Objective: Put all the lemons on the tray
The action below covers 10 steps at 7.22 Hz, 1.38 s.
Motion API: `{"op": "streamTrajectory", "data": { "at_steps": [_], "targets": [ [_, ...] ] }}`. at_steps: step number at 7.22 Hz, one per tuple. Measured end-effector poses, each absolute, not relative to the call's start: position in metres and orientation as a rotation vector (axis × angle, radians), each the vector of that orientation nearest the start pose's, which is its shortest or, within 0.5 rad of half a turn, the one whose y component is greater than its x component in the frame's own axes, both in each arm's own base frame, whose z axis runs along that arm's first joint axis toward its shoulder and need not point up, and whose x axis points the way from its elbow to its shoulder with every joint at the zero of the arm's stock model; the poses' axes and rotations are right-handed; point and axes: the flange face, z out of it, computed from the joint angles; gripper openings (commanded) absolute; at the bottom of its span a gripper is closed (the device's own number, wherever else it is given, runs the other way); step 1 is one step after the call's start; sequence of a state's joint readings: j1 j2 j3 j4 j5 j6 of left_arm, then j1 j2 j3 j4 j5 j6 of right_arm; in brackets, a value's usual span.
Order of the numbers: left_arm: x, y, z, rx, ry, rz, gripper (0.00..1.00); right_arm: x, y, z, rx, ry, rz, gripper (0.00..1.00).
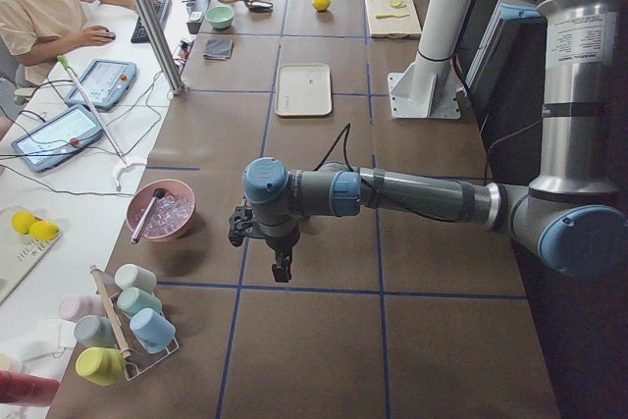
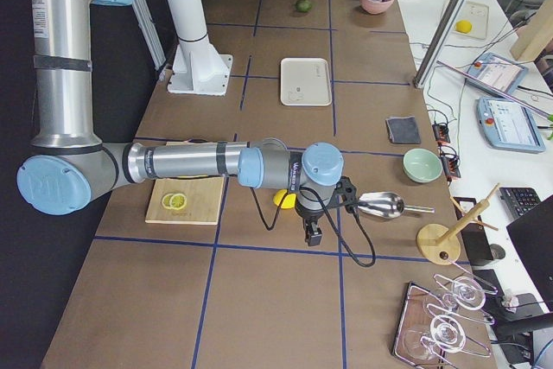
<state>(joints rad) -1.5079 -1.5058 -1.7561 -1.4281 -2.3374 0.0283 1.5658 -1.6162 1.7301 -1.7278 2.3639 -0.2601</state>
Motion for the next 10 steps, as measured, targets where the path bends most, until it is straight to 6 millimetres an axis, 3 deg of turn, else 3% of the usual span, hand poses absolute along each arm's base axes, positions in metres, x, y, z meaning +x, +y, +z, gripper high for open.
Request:
{"op": "streamTrajectory", "data": {
  "at_steps": [3, 8, 10],
  "targets": [
    [-0.032, -0.466, 0.609, -0.017, 0.792, 0.086, 1.0, 0.061, -0.451, 0.629, 0.031, -0.801, -0.22, 1.0],
    [-0.03, -0.463, 0.626, -0.041, 0.799, 0.082, 1.0, 0.057, -0.45, 0.64, 0.038, -0.833, -0.226, 1.0],
    [-0.009, -0.466, 0.615, -0.031, 0.833, 0.117, 1.0, 0.053, -0.449, 0.639, 0.042, -0.863, -0.23, 1.0]
  ]
}}
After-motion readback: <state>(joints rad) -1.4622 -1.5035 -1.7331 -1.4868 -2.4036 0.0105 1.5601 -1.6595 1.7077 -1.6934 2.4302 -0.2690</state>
